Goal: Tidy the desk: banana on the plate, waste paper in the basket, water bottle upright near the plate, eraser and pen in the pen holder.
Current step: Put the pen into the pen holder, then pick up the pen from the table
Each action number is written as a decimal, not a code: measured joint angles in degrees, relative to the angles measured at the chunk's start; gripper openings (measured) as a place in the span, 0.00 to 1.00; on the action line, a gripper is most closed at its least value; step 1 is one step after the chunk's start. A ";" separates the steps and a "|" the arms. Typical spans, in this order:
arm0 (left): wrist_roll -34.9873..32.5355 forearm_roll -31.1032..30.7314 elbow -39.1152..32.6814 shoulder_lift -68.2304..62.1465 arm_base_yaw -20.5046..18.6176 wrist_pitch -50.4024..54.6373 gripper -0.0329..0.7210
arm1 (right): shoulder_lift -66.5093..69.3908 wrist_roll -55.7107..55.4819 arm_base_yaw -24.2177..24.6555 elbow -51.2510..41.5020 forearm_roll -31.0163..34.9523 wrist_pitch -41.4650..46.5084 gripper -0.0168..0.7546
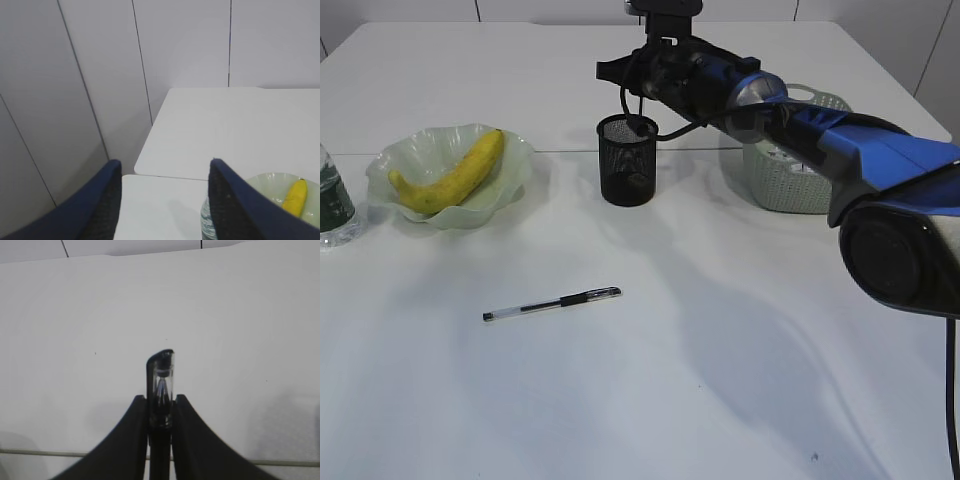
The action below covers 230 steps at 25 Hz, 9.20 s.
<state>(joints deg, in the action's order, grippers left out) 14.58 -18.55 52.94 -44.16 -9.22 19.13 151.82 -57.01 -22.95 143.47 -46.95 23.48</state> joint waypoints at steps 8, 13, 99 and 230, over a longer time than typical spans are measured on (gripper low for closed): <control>0.00 0.00 0.00 0.00 0.00 0.00 0.56 | 0.00 0.10 0.00 0.00 0.00 0.00 0.19; 0.00 0.00 0.00 0.00 0.00 0.00 0.56 | 0.00 0.10 0.00 0.00 -0.68 0.00 0.20; -15.73 24.56 3.68 0.00 0.00 8.82 0.56 | -23.09 45.41 0.00 22.78 26.95 47.24 0.13; -68.17 48.45 26.22 -62.37 16.86 36.79 0.40 | -39.10 92.18 0.00 -31.96 49.62 48.06 0.01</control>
<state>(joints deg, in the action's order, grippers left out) -53.58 29.90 79.17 -106.52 7.64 55.91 112.73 35.17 -22.95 111.51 2.67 71.53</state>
